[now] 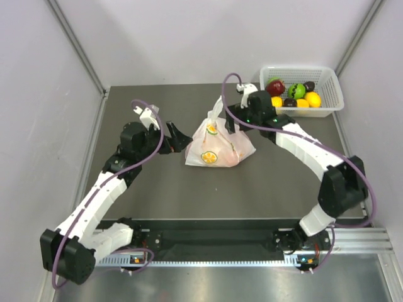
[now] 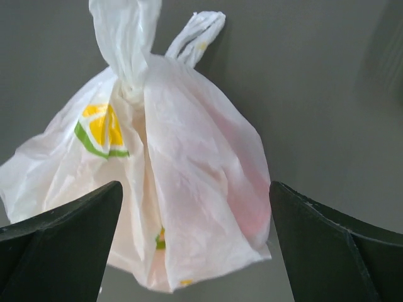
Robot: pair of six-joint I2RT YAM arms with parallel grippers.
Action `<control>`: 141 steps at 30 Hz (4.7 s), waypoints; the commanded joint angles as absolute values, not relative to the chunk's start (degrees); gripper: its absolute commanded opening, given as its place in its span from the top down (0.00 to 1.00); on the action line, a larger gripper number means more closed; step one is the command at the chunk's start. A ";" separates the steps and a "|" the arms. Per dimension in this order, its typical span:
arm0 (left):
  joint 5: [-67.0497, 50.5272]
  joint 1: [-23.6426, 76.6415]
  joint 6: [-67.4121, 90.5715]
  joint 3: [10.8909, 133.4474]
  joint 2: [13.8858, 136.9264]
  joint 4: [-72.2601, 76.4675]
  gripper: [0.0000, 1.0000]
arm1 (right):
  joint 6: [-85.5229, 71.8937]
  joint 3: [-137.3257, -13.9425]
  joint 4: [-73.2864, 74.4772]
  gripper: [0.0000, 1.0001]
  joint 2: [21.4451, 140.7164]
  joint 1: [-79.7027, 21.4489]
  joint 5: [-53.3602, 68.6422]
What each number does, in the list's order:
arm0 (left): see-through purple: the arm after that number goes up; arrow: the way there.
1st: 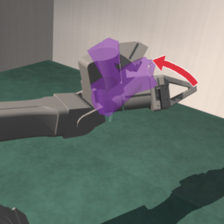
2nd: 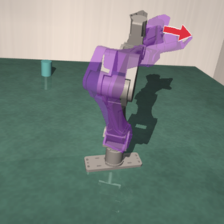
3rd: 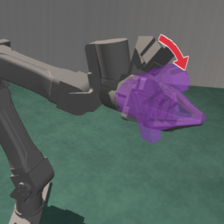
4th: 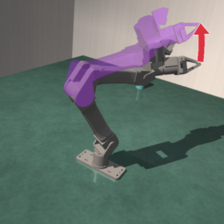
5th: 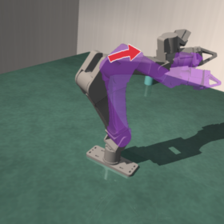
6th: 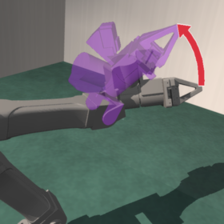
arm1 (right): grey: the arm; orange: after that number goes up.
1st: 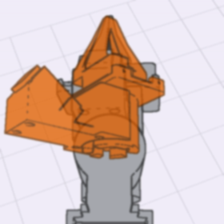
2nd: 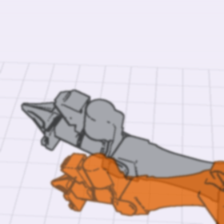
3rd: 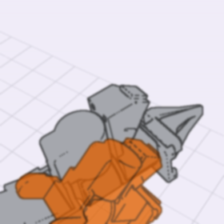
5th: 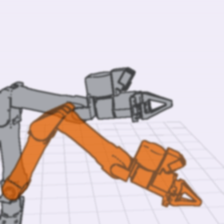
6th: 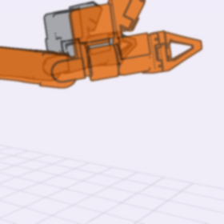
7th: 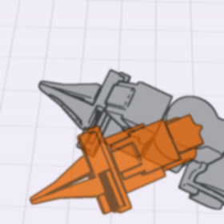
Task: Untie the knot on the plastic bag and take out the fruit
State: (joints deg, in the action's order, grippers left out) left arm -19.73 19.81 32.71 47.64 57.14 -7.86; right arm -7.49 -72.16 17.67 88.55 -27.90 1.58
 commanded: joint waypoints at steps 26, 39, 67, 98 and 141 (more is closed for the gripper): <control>-15.82 24.08 13.54 78.31 100.02 -11.43 0.01 | -6.41 -87.90 22.06 0.66 106.44 -30.85 8.78; -15.56 25.40 13.45 73.39 101.34 -8.53 0.75 | -9.14 -76.12 17.58 1.00 94.85 -30.94 7.04; 7.48 22.94 16.78 49.27 73.31 13.26 1.00 | -24.78 -53.82 13.55 1.00 65.14 -18.63 -9.77; -11.87 32.61 18.46 32.08 60.73 11.34 1.00 | 7.38 -87.44 27.68 0.00 95.70 -36.47 -1.75; 21.35 34.28 8.80 44.11 75.92 22.49 1.00 | -31.90 -47.48 10.11 1.00 63.82 -19.07 6.75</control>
State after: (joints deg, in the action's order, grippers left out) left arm 16.08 34.85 14.31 37.93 72.55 13.34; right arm -29.52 -52.27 12.78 68.07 -18.74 0.64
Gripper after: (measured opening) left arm 0.010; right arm 0.004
